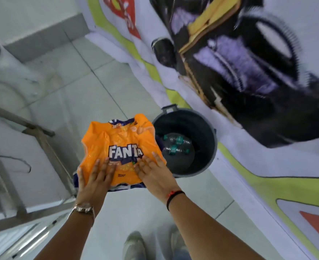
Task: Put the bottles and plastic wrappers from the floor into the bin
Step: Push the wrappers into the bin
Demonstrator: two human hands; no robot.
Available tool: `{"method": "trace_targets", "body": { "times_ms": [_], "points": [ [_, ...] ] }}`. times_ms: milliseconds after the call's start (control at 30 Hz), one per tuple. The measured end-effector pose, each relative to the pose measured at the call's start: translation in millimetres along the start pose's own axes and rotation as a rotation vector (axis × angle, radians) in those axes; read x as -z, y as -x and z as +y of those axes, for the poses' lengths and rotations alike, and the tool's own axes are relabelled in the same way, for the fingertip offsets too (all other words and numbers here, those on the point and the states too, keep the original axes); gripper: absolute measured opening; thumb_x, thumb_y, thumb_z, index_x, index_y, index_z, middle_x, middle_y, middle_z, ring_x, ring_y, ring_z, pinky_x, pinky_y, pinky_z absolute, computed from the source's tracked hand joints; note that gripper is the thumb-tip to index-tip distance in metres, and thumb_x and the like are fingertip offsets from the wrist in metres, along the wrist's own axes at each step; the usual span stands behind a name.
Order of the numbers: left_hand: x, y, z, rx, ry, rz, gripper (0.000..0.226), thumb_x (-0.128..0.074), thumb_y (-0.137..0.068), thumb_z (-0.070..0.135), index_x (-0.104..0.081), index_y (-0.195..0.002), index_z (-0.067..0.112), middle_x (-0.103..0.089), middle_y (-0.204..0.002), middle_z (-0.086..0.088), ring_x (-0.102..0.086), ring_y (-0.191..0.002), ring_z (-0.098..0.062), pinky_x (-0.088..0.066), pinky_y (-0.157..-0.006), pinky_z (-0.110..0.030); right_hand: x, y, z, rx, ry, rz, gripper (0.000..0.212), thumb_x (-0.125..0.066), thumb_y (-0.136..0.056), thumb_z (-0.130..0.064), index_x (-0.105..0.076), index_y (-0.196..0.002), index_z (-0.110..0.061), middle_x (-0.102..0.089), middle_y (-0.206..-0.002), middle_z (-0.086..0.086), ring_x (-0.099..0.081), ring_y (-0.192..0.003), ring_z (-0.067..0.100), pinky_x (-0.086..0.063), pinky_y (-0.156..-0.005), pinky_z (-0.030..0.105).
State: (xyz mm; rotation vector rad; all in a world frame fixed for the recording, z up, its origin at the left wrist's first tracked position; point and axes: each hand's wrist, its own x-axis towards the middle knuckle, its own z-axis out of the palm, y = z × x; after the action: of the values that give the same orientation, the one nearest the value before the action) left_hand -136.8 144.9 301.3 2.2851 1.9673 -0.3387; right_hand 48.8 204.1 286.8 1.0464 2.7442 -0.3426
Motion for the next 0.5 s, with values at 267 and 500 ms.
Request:
{"method": "trace_targets", "body": {
  "times_ms": [267,500],
  "points": [
    [43.6,-132.5,69.6,-0.245,-0.039,-0.075,0.061,-0.022,-0.094,0.009,0.014,-0.141,0.02,0.013,-0.155,-0.01,0.009,-0.141,-0.034,-0.001,-0.11,-0.063,22.2,58.2,114.4,-0.284,0.066,0.052,0.064,-0.071,-0.075,-0.016,-0.047,-0.135,-0.018,-0.057,-0.136,0.001,-0.051,-0.127,0.023,-0.032,-0.106,0.058],
    [-20.9,-190.6,103.5,-0.409,-0.208,-0.346,0.062,-0.03,-0.098,0.017,0.014,-0.142,0.026,0.015,-0.155,-0.008,0.014,-0.141,-0.032,0.004,-0.111,-0.06,-61.0,56.0,163.3,-0.36,-0.179,-0.163,0.074,-0.049,-0.086,-0.002,-0.015,-0.147,-0.024,-0.024,-0.156,-0.001,-0.017,-0.144,0.018,-0.004,-0.117,0.051]
  ]
}}
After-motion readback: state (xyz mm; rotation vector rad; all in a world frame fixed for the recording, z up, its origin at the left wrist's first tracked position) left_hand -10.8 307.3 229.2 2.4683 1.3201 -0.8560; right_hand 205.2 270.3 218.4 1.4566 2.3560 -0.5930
